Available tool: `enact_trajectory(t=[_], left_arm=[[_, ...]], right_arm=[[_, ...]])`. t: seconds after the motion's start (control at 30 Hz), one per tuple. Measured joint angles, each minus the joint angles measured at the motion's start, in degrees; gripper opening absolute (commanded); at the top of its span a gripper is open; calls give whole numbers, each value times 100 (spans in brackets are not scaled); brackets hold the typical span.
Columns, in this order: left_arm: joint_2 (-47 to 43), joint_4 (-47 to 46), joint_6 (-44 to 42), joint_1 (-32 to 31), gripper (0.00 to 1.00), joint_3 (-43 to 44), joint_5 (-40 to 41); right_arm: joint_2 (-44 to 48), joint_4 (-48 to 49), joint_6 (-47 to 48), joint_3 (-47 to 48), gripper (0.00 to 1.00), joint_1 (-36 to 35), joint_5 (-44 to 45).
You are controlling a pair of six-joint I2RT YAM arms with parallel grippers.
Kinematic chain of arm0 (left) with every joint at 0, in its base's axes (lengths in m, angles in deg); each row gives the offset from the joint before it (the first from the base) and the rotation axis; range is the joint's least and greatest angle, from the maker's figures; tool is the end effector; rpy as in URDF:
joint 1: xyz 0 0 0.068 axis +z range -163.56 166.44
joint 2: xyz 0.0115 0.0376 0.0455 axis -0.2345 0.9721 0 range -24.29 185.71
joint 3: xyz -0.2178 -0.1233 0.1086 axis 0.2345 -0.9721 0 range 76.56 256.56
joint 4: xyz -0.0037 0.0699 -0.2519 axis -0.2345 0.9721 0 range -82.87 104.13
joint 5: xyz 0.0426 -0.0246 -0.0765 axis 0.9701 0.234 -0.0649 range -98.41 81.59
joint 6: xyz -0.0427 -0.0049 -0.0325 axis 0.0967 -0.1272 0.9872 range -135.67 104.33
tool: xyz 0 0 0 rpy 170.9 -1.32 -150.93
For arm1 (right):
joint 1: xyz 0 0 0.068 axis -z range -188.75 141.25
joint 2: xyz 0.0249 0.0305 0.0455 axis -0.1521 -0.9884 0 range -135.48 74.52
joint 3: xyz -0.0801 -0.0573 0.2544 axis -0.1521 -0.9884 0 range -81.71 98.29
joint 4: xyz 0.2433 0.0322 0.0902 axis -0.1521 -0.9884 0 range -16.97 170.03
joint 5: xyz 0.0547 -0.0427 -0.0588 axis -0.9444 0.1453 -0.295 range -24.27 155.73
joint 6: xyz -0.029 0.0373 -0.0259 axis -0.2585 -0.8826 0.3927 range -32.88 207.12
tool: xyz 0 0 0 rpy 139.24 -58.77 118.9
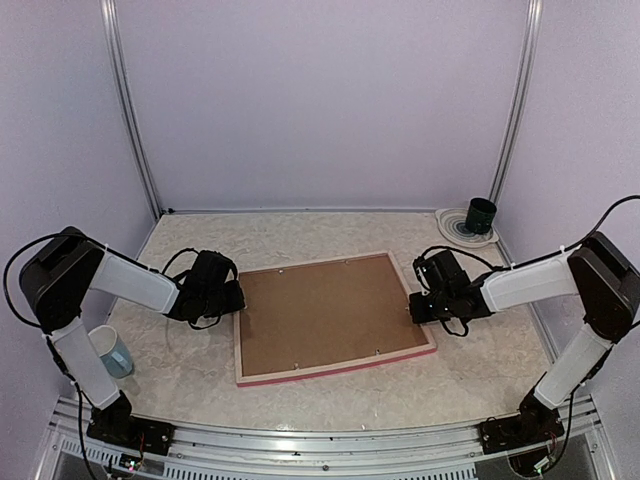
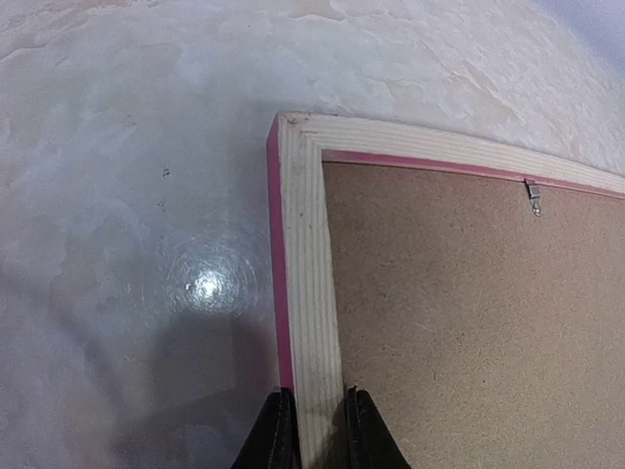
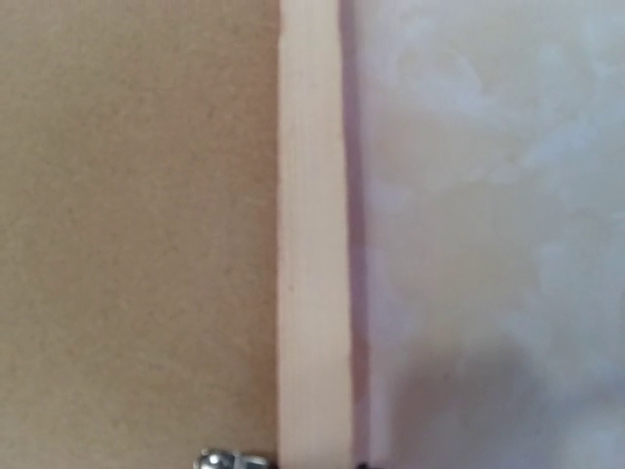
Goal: Put the photo into the frame
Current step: Press the fastener onto the backboard.
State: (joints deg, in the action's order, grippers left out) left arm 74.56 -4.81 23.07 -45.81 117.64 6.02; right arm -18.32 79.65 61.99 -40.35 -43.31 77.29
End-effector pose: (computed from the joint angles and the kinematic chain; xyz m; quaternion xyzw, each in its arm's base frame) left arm 0.2734 -0.1620 0.1214 -0.0993 0.9151 -0.1218 0.3713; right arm 0.2510 0.1643 0.1372 -0.0446 0.9398 0.0792 0.3293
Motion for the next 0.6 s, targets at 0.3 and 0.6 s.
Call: enact_trajectory(t=[0.3, 0.6], left_arm=[[0, 2, 0, -4, 11, 0, 63], [0, 37, 0, -7, 11, 0, 188]], right_arm=[[-42, 610, -282, -238, 12, -52, 74], [-258, 688, -365, -44, 22, -52, 129]])
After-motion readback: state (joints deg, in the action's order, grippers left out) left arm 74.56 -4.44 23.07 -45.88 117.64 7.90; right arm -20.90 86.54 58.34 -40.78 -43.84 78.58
